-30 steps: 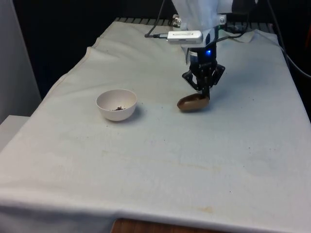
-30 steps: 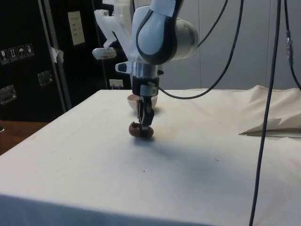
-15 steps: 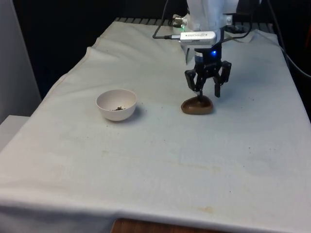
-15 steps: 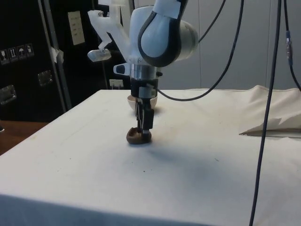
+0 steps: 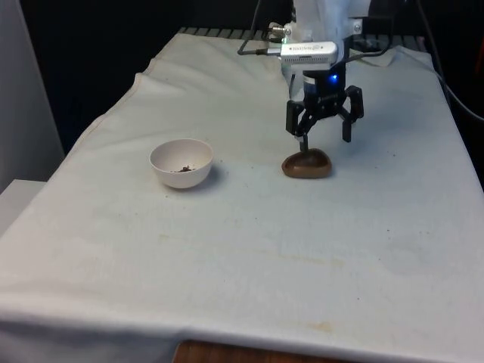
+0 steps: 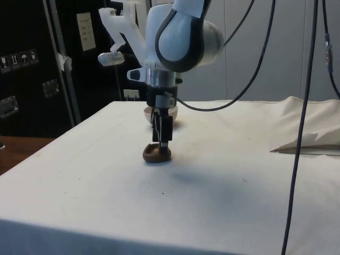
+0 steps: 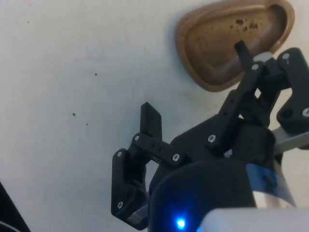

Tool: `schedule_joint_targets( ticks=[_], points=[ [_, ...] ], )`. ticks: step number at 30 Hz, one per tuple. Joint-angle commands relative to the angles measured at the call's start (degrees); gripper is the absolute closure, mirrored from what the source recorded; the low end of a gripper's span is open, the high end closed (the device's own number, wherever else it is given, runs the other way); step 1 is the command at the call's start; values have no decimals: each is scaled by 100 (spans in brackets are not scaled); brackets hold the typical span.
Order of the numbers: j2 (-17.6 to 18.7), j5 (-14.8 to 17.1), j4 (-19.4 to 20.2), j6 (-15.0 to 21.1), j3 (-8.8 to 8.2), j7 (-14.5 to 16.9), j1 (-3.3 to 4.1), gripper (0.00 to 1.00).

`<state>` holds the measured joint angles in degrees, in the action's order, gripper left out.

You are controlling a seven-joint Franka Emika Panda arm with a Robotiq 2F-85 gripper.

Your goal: Pour the coffee beans from the cup into the bowl.

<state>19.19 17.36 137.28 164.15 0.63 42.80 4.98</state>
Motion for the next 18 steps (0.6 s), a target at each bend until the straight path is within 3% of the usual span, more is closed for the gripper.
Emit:
schedule_joint_targets(
  ticks=[1, 3, 9, 10, 11, 17, 18],
  points=[
    [-29, 0, 0, -11, 0, 0, -6, 0],
    [-160, -74, 40, -115, -63, -63, 34, 0],
    [-470, -86, 46, -390, -57, -74, 6, 0],
    [-435, 0, 6, -378, 0, 0, -29, 0],
    [-504, -86, 46, -418, -57, -80, 6, 0],
    [-808, -115, 34, -693, -57, -97, -17, 0],
    [-785, 0, 11, -682, 0, 0, -46, 0]
  ],
)
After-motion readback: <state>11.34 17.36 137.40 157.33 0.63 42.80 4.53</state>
